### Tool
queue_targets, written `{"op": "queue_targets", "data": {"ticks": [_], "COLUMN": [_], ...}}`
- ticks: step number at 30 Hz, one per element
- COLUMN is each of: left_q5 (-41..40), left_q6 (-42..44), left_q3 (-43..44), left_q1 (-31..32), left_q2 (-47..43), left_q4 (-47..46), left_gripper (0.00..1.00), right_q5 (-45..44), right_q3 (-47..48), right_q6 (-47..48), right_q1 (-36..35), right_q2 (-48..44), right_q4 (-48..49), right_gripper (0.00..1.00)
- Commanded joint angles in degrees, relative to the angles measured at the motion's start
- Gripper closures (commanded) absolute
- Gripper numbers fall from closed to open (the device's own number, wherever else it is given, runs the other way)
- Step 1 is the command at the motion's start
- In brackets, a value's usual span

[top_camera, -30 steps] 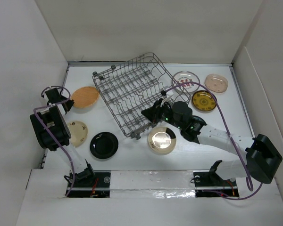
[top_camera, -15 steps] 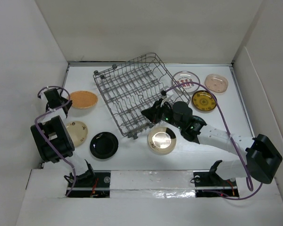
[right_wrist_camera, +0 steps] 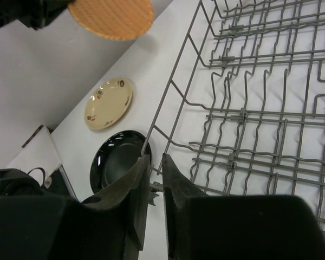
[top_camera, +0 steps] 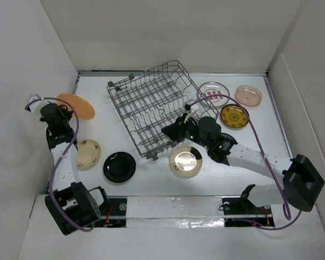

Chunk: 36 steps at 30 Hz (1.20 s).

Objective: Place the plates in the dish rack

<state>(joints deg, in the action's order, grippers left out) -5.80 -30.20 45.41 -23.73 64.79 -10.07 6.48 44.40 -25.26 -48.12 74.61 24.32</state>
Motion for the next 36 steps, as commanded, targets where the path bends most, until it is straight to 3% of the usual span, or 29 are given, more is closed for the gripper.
{"op": "queue_targets", "data": {"ticks": [1, 7, 12, 16, 21, 24, 33, 36], "left_q5": [-0.8, 13.7, 30.4, 41.0, 53.8, 57.4, 62.8, 63.8], "left_q6": [1.9, -2.8, -7.8, -12.4, -22.0, -23.3, -28.3, -29.7], "left_q3": [0.7, -2.2, -6.3, -13.3, -21.1, -22.9, -22.1, -22.2], "left_q1": [1.9, 4.6, 7.7, 7.7, 7.7, 10.1, 16.2, 17.0], "left_q2": [-4.4, -10.6, -14.3, -18.7, -21.2, -21.7, -18.6, -18.4], "left_q4": [-5.8, -12.3, -20.7, -26.9, -42.4, -47.0, -59.6, -61.2], "left_gripper": [1.0, 1.0, 1.0, 1.0, 1.0, 1.0, 1.0, 1.0], "right_q5": [2.3, 5.3, 8.1, 8.0, 7.4, 7.9, 14.1, 15.3], "right_q3": [1.7, 2.0, 3.8, 4.7, 6.6, 8.5, 15.7, 14.9], "right_q6": [1.1, 1.7, 1.7, 1.1, 0.8, 0.9, 3.7, 3.2], "right_q1": [-0.6, -0.6, -0.6, -0.6, 0.7, 3.3, 5.8, 5.8], "right_q2": [0.0, 0.0, -3.2, -7.3, -3.8, -0.2, 9.1, 9.5], "right_q4": [1.9, 2.8, 0.3, 0.8, 2.2, 1.4, -0.9, 2.7], "right_gripper": [0.71, 0.36, 0.21, 0.03, 0.02, 0.02, 0.03, 0.12]}}
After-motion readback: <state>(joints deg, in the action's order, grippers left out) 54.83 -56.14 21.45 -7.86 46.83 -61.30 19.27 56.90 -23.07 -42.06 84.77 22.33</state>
